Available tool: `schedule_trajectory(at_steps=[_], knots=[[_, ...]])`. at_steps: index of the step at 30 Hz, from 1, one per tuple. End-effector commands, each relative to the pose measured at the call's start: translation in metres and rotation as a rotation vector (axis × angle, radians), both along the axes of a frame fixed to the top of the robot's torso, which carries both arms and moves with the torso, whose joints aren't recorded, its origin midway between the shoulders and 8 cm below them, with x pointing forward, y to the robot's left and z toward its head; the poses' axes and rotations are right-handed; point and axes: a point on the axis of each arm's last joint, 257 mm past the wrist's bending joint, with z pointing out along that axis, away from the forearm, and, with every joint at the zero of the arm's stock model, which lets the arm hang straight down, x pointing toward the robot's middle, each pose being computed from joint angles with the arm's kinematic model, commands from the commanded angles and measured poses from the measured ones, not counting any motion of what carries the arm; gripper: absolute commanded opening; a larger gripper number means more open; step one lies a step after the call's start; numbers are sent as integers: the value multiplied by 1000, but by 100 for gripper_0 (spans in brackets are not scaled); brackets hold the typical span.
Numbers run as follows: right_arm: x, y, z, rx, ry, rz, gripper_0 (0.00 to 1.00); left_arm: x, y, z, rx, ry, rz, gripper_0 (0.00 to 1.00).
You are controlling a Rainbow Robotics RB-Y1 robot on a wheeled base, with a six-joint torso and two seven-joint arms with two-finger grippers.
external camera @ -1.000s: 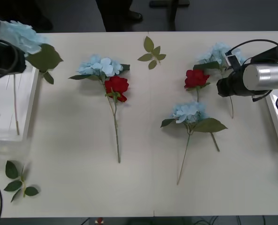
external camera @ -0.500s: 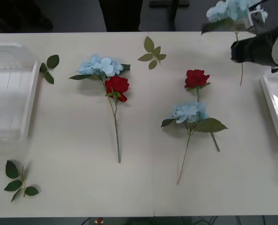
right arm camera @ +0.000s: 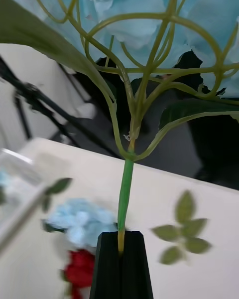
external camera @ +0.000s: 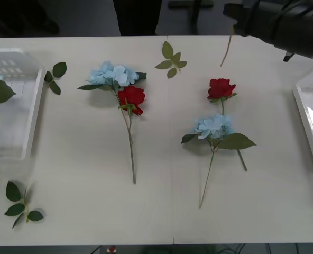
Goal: Place the red flowers into the right box and the blue flowers into the left box. If a person shows an open palm, hand one flower to the person first, then continue sorting.
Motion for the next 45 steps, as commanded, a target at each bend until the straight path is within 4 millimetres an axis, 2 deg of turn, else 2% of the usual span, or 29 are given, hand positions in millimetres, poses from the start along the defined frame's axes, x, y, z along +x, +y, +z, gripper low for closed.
schedule_trajectory(at_steps=[1,2,3,4,7,11,14,19,21,22,25,30,32,36,37,39,45], knots=[[-32,33,26,105,11,140,0,0,2,1,11,-8,-7,0],[-38,39,28,135,31,173,0,1,-1,1,4,-10,-10,0],[-43,43,28,150,43,195,0,2,-3,1,0,-13,-13,6],[-49,48,28,163,58,222,0,2,-3,1,-6,-13,-14,27],[-64,63,31,214,94,290,0,4,-9,3,-18,-21,-28,62],[-80,80,32,252,128,367,0,4,-18,12,-29,-19,-56,69],[-93,92,33,276,145,425,0,-3,-24,28,-43,-5,-87,74],[-108,107,37,243,76,460,0,-13,-46,73,-65,-9,-194,87],[-115,112,39,228,31,478,0,-15,-63,97,-65,-29,-261,96],[-119,114,41,220,4,487,0,-16,-74,109,-68,-45,-302,100],[-131,121,41,207,-40,510,0,-15,-107,136,-81,-111,-421,100],[-157,133,41,201,-66,562,0,-7,-209,171,-299,-351,-694,100],[-161,134,36,201,-61,566,0,-5,-240,177,-357,-429,-772,100],[-167,135,23,191,-37,575,0,-3,-302,168,-421,-563,-919,100],[-167,135,23,191,-37,575,0,-2,-311,166,-429,-583,-935,100],[-167,135,23,191,-37,575,0,-2,-347,154,-454,-654,-993,100],[-167,135,23,191,-37,575,0,-8,-430,138,-485,-798,-1107,100]])
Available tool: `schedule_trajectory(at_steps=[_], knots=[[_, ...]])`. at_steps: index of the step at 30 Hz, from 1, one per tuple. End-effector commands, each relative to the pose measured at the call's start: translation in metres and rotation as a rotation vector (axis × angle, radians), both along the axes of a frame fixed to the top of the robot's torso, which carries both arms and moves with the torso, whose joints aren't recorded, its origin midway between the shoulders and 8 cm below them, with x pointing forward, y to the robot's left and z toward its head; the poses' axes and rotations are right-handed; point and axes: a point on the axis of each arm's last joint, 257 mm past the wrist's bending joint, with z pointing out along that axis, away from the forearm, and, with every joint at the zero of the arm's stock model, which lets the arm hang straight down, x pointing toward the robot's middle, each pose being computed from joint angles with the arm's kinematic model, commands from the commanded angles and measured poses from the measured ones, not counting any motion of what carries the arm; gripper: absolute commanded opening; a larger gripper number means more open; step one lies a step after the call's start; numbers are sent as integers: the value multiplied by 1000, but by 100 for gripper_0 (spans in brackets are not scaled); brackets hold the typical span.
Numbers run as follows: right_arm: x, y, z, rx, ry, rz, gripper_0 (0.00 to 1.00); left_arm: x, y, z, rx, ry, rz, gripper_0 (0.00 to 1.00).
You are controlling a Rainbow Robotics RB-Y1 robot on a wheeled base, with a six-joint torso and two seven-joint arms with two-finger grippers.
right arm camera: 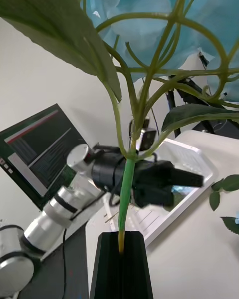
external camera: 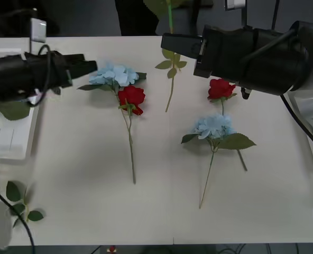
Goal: Place the red flowers into the right box and the blue flowers into the left box. If a person shows an open palm, hand one flower to the person first, then continue sorting.
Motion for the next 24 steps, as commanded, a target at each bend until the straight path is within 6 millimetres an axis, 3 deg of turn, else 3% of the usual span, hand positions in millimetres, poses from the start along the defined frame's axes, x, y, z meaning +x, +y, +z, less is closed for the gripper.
schedule_trajectory(at_steps=[1,3,8,12,18,24], knots=[[-10,2,18,7,-63,14,0,-10,-44,-7,-9,-95,-65,100],[-10,2,18,7,-63,14,0,-18,-68,-14,-25,-124,-97,100],[-10,2,18,7,-63,14,0,-49,-104,-28,-74,-183,-191,100],[-10,2,18,7,-63,14,0,-85,-131,-18,-216,-169,-302,100],[-10,2,18,7,-63,14,0,-131,-135,0,-328,-183,-462,100],[-10,2,18,7,-63,14,0,-138,-135,21,-405,-204,-489,100]])
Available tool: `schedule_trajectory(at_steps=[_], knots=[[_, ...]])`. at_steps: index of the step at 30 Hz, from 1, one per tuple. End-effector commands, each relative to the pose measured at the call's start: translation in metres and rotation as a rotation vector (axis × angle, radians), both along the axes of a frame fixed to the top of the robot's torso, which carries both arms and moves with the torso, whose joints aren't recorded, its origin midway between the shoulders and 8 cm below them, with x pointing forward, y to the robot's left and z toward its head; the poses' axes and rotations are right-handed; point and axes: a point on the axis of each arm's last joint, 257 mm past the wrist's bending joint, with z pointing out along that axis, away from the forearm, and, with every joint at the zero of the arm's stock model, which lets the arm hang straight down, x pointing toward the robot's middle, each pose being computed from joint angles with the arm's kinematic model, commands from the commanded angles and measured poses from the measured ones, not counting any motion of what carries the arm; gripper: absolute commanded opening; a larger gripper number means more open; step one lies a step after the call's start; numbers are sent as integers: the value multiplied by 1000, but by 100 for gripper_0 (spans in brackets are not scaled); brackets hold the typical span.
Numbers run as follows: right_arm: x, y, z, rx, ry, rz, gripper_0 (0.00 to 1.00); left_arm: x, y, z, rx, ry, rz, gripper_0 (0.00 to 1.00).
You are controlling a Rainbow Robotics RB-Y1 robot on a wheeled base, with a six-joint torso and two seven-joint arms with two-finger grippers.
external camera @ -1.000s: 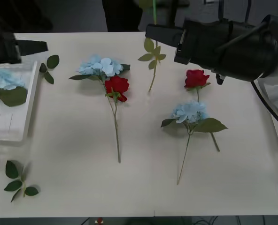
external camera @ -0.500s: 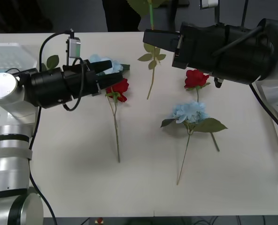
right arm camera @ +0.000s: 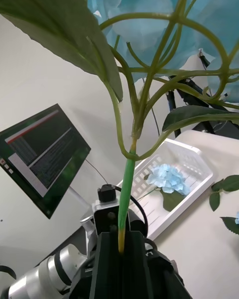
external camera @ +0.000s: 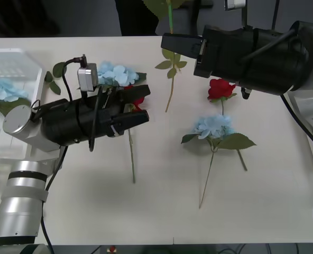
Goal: Place the red flowers into the right box and the blue flowers into the left box. If a person shows an open palm, hand one flower to the person first, then continue sorting.
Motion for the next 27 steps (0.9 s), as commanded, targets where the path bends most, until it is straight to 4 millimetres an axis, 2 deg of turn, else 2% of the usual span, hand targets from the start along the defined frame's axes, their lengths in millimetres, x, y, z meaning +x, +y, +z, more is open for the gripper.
schedule_trajectory(at_steps=[1,9,15,22,27], knots=[[-10,2,17,7,-63,15,0,0,3,27,-63,-8,-13,100],[-10,2,17,7,-63,15,0,31,-17,69,-112,-36,59,100],[-10,2,17,7,-63,15,0,47,-38,77,-106,-29,104,100],[-10,2,17,7,-63,15,0,37,-58,77,-106,-17,60,100],[-10,2,17,7,-63,15,0,19,-44,69,-95,-28,-1,100]])
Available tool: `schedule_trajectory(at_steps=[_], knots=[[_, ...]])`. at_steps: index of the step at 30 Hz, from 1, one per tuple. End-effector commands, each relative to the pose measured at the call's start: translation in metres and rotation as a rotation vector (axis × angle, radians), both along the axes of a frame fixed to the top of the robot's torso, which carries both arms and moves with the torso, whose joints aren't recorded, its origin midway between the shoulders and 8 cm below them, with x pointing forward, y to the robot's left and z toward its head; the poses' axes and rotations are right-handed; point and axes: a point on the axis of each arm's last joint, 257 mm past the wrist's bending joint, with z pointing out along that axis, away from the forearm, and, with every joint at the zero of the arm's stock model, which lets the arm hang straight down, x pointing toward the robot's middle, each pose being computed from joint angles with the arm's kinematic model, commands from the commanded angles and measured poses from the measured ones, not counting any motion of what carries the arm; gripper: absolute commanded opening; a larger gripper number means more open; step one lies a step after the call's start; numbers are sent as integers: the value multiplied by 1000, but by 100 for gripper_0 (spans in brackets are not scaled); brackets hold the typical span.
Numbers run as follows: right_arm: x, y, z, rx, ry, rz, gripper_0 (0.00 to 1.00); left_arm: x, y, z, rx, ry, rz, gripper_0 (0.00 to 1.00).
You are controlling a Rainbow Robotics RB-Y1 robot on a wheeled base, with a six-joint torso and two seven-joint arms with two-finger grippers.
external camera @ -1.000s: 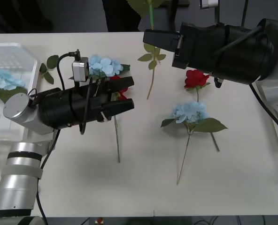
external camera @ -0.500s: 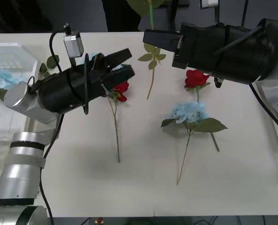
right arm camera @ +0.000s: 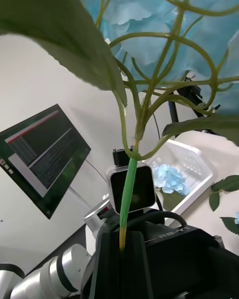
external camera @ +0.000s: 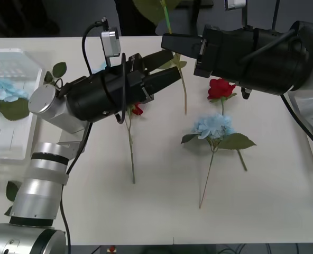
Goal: Place the red flowers into the right box and the blue flowers into the left box. If a person shows an open palm, hand one flower to the person first, then continue sorting.
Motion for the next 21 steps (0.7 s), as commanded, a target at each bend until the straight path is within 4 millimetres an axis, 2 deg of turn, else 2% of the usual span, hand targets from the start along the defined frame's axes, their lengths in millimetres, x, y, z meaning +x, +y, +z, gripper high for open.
schedule_trajectory(at_steps=[1,5,9,12,17,21], knots=[[-10,3,17,6,-62,15,0,-23,8,6,4,-21,-87,100],[-10,3,17,6,-62,15,0,-41,12,-1,12,-13,-127,100],[-10,3,17,6,-62,15,0,-51,2,0,11,-6,-136,100],[-10,3,17,6,-62,15,0,-49,-8,2,9,10,-125,100],[-10,3,17,6,-62,15,0,-41,-38,10,3,36,-69,100],[-10,3,17,6,-62,15,0,-35,-50,8,17,56,-36,100]])
